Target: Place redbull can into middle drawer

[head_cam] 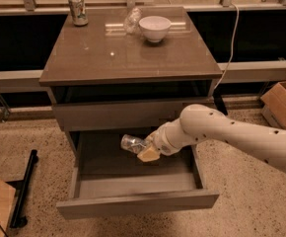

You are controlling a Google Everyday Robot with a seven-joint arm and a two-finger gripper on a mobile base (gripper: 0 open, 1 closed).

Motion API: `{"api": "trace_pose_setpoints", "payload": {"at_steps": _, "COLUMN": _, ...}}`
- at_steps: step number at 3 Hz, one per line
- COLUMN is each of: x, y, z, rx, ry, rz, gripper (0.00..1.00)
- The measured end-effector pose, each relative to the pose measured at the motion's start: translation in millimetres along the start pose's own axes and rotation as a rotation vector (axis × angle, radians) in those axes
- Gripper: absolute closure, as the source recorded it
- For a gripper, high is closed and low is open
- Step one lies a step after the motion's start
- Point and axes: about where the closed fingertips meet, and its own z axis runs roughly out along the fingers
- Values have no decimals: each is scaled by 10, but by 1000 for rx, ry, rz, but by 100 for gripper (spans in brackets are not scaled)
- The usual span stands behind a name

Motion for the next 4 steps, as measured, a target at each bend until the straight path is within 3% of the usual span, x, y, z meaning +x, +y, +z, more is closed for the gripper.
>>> {"api": "trace_pose_setpoints", "payload": {"at_steps": 1, "x": -4, "y": -2, "z": 29, "rx": 5, "ry": 5, "rz": 8, "gripper": 100}}
{"api": "trace_pose_setpoints", "payload": {"at_steps": 2, "x": 232, "y": -2, "z": 267, "rx": 15, "ry": 21, "rz": 63, "gripper": 100}}
{"api": "trace_pose_setpoints", "payload": {"at_steps": 4, "x": 719, "y": -223, "z": 839, "rx": 41, "ry": 13, "rz": 133, "gripper": 100}}
